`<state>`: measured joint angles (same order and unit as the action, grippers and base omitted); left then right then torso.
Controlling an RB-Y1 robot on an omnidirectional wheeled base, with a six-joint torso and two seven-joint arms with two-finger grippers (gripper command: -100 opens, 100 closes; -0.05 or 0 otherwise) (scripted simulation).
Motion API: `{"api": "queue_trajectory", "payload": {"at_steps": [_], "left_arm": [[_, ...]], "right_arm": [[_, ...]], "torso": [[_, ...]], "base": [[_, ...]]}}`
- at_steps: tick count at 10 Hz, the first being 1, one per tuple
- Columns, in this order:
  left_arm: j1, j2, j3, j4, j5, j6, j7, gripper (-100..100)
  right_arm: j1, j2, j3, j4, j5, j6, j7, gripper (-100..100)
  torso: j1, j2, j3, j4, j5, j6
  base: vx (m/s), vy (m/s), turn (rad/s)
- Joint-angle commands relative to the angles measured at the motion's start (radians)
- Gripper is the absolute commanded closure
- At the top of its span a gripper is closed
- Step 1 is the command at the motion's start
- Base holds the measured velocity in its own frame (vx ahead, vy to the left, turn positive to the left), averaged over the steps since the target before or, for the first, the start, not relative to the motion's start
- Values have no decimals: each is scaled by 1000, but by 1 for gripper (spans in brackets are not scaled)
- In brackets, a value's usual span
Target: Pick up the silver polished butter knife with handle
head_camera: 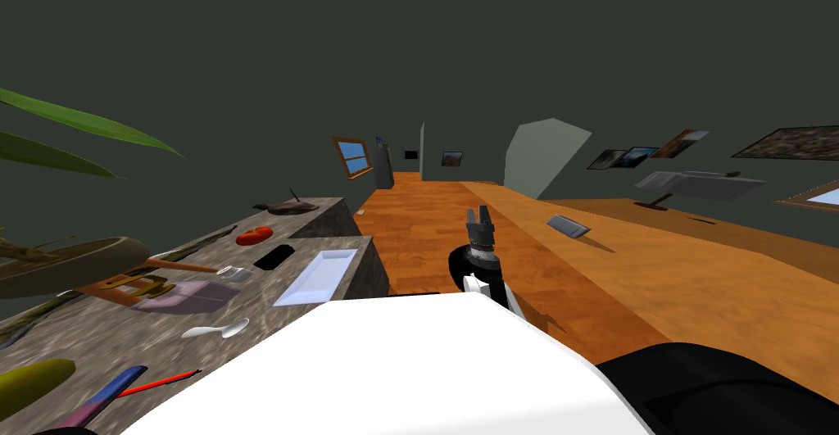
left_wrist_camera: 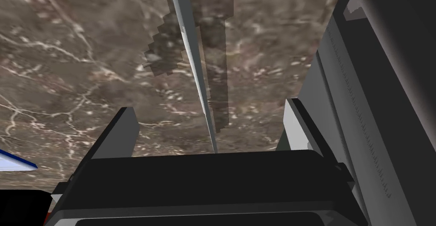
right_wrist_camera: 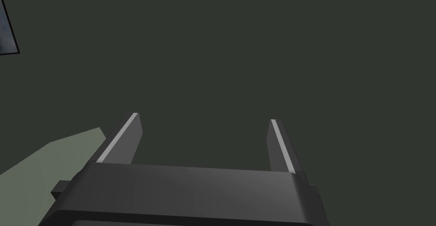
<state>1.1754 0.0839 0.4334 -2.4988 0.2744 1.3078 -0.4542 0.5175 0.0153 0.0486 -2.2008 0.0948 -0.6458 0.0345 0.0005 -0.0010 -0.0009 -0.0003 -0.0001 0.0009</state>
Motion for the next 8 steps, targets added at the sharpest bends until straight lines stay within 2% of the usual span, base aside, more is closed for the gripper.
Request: {"api": "queue_trajectory", "payload": {"at_steps": [1,2,3,7,8], "left_arm": [[-13,5,-3,32,-6,-19,1,-100],[-8,2,-4,19,-5,-11,1,-100],[-9,2,-4,22,-6,-14,1,100],[-6,3,-4,23,-7,-10,-1,100],[-7,3,-4,22,-7,-11,-1,0]], "right_arm": [[0,0,0,0,0,0,0,0],[0,0,0,0,0,0,0,0],[0,0,0,0,0,0,0,0],[0,0,0,0,0,0,0,0],[0,0,0,0,0,0,0,0]], "torso": [[0,0,0,0,0,0],[0,0,0,0,0,0],[0,0,0,0,0,0],[0,2,2,2,1,0],[0,2,2,2,1,0]], "base": [[-11,-1,-11],[0,0,0],[0,0,0],[0,0,-3],[0,0,0]]}}
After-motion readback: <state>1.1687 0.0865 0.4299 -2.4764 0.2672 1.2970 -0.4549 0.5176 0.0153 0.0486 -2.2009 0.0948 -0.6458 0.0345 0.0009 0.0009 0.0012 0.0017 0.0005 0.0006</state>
